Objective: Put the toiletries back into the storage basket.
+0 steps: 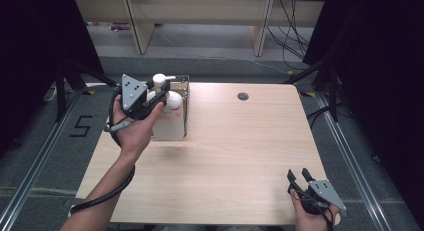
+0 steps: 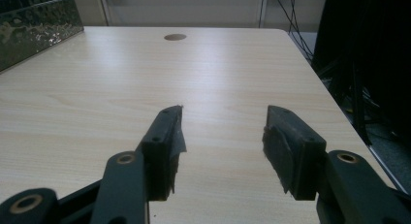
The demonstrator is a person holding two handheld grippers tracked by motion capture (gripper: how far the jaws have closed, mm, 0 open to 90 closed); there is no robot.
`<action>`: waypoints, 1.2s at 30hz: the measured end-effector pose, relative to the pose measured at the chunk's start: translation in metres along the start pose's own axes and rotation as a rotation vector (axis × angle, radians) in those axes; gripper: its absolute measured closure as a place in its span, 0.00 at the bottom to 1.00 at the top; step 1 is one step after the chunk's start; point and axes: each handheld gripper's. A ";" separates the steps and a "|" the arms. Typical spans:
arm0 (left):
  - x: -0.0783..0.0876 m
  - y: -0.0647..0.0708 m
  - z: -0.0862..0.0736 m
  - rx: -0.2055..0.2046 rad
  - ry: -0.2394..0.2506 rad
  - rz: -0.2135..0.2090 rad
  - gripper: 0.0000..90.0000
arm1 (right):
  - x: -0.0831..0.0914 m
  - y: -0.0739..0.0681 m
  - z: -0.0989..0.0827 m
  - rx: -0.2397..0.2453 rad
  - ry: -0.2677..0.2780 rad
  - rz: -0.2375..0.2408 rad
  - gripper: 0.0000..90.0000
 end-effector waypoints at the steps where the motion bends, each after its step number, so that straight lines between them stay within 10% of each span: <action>1: 0.000 0.000 0.000 0.000 0.000 0.000 0.66 | 0.000 0.000 0.000 0.000 0.000 0.000 0.54; 36: -0.010 -0.041 0.011 0.006 0.031 0.095 0.66 | -0.003 0.000 0.000 0.013 -0.004 0.015 0.54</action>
Point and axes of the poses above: each handheld gripper's, and its own axes: x roughly backward along the jaws, z roughly out of its top, y roughly to its right, and after that the axes turned 1 degree about z, right-handed
